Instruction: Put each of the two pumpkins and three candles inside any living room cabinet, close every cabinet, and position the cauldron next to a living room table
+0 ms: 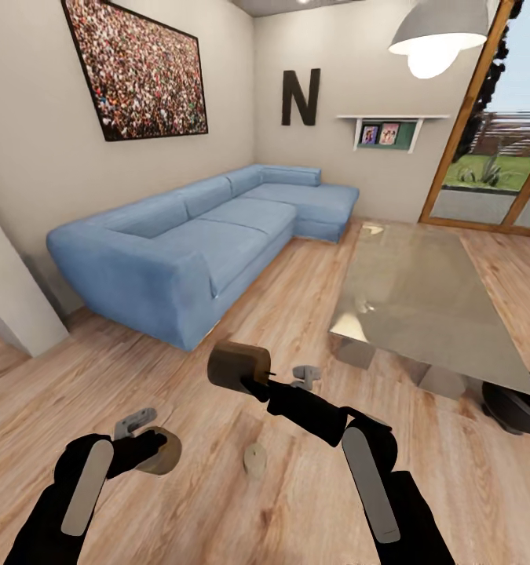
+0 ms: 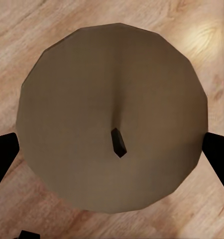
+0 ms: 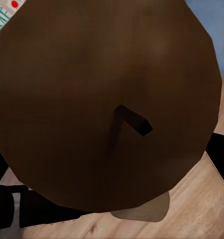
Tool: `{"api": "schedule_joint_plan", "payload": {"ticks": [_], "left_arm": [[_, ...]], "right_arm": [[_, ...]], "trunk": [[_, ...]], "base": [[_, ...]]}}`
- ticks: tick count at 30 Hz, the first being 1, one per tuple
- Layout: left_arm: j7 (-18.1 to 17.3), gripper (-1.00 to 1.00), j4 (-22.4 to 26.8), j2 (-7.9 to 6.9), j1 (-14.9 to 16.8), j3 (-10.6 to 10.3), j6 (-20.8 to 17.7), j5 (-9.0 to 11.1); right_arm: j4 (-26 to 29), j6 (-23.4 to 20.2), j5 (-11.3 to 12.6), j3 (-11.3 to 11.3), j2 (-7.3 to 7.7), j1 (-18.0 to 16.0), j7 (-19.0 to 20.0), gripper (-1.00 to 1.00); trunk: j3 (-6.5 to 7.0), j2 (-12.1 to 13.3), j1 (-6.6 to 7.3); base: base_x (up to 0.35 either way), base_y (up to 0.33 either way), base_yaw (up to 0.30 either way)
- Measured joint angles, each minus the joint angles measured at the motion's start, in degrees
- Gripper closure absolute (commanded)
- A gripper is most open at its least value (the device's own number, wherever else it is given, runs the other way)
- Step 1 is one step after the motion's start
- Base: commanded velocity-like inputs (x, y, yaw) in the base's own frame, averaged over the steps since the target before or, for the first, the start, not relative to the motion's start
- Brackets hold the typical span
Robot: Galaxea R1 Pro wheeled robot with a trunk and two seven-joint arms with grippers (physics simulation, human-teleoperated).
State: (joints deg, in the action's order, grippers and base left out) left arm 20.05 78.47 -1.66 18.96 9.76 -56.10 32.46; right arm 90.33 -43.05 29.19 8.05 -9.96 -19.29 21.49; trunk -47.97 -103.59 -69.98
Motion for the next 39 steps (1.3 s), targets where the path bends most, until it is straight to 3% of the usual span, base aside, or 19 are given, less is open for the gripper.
{"api": "schedule_joint_plan", "payload": {"ticks": [9, 22, 31, 39], "left_arm": [[-0.06, 1.00, 0.00, 0.00, 0.00, -0.02, 0.09, 0.01], [-0.08, 1.00, -0.02, 0.00, -0.01, -0.02, 0.18, 0.01], [-0.07, 1.00, 0.02, 0.00, 0.00, -0.02, 0.21, 0.04], [-0.02, 1.00, -0.04, 0.00, 0.00, -0.07, 0.21, -0.04]], "right_arm": [[-0.01, 0.01, 0.00, 0.00, 0.00, 0.00, -0.03, 1.00], [0.04, 1.35, 0.27, 0.01, -0.01, -0.01, 0.00, 1.00], [0.00, 1.36, 0.34, 0.00, 0.00, 0.00, 0.03, 1.00], [-0.16, 1.37, 0.29, -0.09, 0.00, 0.00, -0.22, 1.00]], "trunk": [[0.61, 0.00, -0.01], [0.69, 0.00, -0.02], [1.15, 0.00, 0.00], [3.08, 3.19, 1.75]], "base": [[-0.026, 0.000, -0.213], [-0.143, 0.000, -0.016], [-0.022, 0.000, -0.186], [0.000, 0.000, -0.215]]}}
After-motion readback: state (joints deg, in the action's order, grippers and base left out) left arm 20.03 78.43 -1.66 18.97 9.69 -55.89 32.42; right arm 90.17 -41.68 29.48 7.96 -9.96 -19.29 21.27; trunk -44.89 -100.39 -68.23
